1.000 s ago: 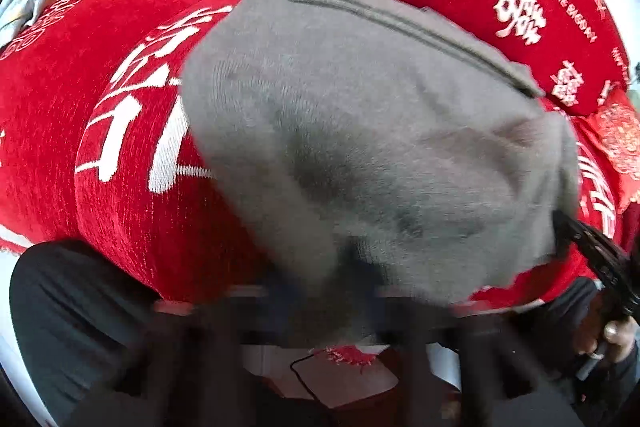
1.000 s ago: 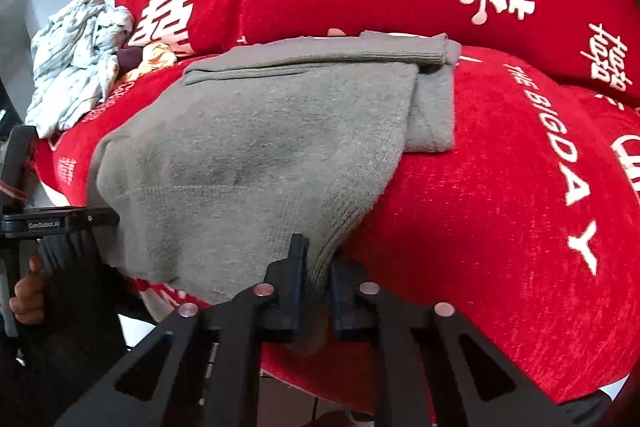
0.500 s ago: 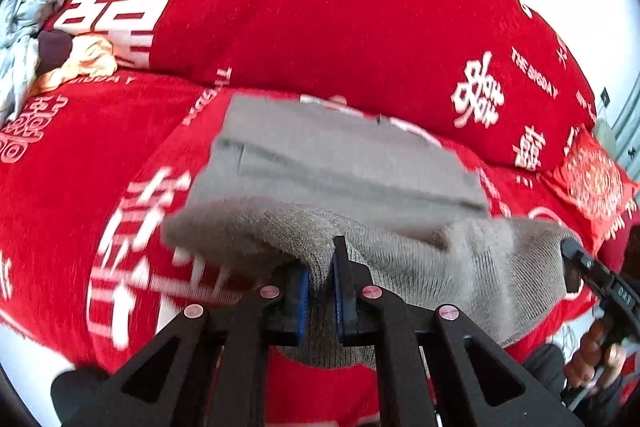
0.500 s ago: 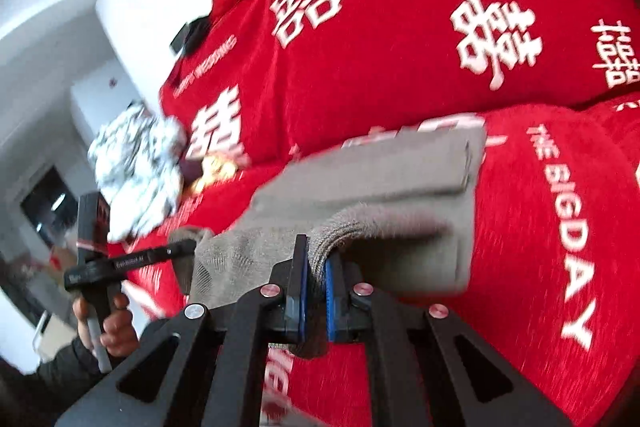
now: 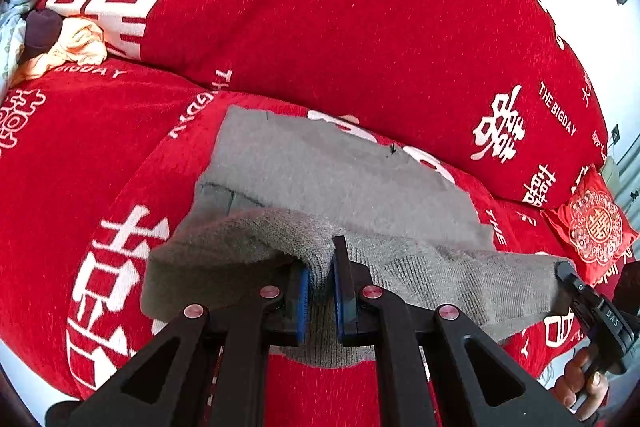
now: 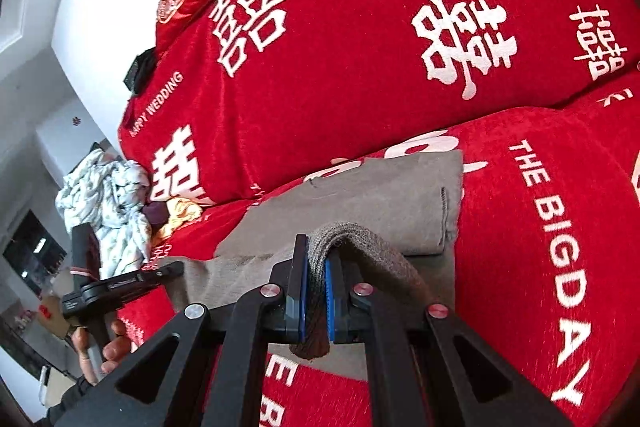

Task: Fold small clothes
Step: 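Hold the folded hem down on the collar with both grippers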

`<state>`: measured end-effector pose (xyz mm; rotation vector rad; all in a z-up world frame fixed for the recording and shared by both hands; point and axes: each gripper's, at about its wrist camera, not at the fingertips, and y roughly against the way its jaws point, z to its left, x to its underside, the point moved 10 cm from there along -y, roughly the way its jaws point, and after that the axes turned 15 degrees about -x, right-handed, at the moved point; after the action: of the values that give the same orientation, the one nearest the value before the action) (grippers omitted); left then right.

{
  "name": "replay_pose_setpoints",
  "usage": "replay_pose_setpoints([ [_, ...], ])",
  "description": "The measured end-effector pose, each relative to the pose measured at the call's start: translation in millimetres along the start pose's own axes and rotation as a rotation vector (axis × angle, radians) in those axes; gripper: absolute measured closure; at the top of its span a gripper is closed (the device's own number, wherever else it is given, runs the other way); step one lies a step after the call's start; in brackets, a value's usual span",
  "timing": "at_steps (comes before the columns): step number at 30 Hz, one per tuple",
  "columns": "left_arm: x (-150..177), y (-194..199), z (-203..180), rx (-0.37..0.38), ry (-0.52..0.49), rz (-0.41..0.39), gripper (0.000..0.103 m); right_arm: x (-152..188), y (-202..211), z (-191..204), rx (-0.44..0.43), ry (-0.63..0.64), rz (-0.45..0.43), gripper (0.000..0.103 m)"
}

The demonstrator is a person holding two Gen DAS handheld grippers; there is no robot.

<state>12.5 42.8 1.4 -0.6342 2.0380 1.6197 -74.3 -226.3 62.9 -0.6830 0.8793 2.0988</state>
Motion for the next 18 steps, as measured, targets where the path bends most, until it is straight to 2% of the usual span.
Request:
replay_pose_setpoints([
  [9,-28,-5,-5,-0.007,0.013,-0.007,0.092,-25,-15,-2,0.053,0.025,0.021,0.096],
  [18,-50,-12,-18,-0.046,-0.023,-0.021,0.092,-48,-31,-12,0.106,0.044,0.049,0.096],
])
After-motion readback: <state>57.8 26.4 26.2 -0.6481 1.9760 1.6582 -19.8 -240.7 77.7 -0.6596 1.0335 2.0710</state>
